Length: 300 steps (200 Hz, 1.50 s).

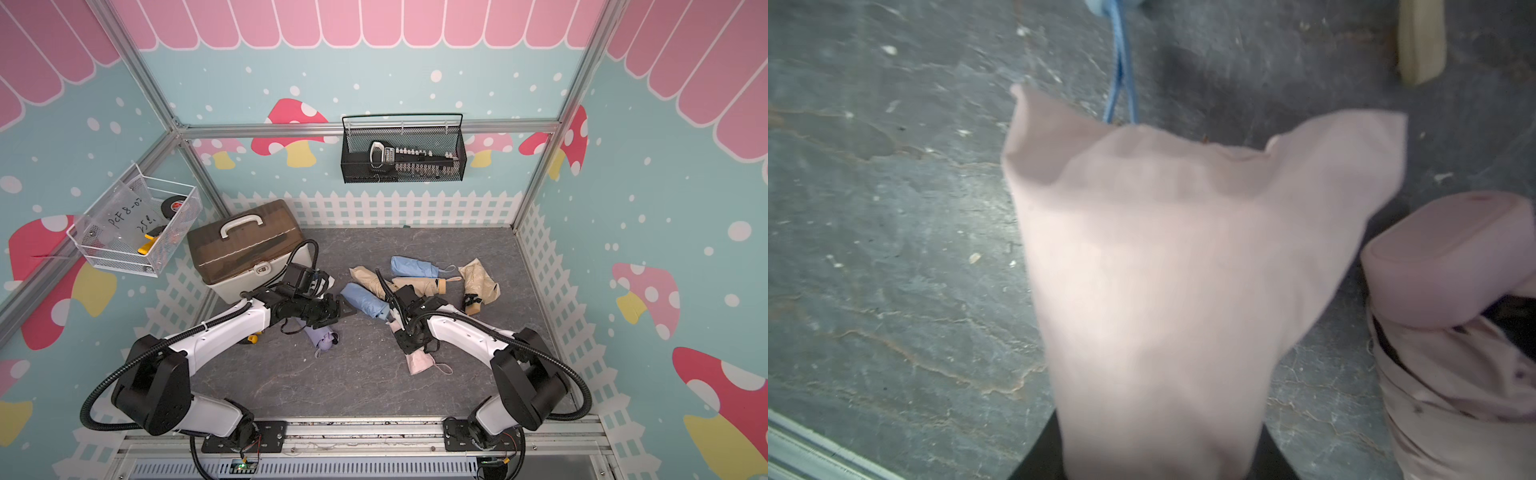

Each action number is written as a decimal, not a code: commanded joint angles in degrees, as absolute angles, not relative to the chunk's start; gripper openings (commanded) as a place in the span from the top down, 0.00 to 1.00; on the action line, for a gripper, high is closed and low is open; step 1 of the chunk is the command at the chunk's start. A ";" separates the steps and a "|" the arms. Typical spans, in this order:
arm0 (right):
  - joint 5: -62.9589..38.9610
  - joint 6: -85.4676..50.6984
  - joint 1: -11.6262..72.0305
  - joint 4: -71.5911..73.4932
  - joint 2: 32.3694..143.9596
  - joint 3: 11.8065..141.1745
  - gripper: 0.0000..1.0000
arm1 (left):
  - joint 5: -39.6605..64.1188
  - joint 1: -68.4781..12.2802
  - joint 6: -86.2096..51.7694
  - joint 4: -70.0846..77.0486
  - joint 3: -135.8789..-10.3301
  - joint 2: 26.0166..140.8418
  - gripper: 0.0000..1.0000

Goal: Take umbrellas out of sleeves
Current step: Pick up the umbrella from the center of the board, then place the umbrella at the center of the board.

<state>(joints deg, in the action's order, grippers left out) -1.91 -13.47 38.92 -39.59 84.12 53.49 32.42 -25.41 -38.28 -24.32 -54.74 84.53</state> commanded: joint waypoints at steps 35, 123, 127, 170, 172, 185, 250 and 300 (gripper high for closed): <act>-13.11 -2.07 40.94 -36.05 82.66 57.54 0.73 | 43.61 -24.70 -44.94 -11.34 -52.12 86.25 0.19; -19.18 1.39 42.49 -36.39 86.70 62.75 0.73 | 47.08 -24.96 -44.16 -11.34 -50.89 87.20 0.20; -19.24 1.50 42.54 -36.34 86.75 62.84 0.73 | 47.23 -25.00 -44.16 -11.25 -50.80 87.12 0.21; -19.12 2.42 42.71 -36.90 87.12 64.15 0.73 | 48.85 -25.99 -44.75 -10.81 -50.49 87.41 0.22; -19.13 2.45 42.71 -36.91 87.17 64.22 0.73 | 48.82 -25.99 -44.76 -10.81 -50.46 87.44 0.22; -19.14 2.79 42.71 -36.91 87.27 64.34 0.73 | 47.86 -25.92 -44.80 -10.93 -50.03 87.26 0.22; -18.72 4.95 44.23 -36.39 90.58 63.21 0.73 | 42.84 -22.48 -42.85 -16.88 -47.84 84.88 0.22; -18.86 4.95 45.70 -36.18 92.24 67.03 0.73 | 46.94 -24.69 -42.88 -14.10 -48.51 87.82 0.24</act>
<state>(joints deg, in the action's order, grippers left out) -17.63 3.03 45.12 -37.23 92.31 63.42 44.47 -23.11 -43.88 -15.62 -48.14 86.52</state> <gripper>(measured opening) 0.356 0.767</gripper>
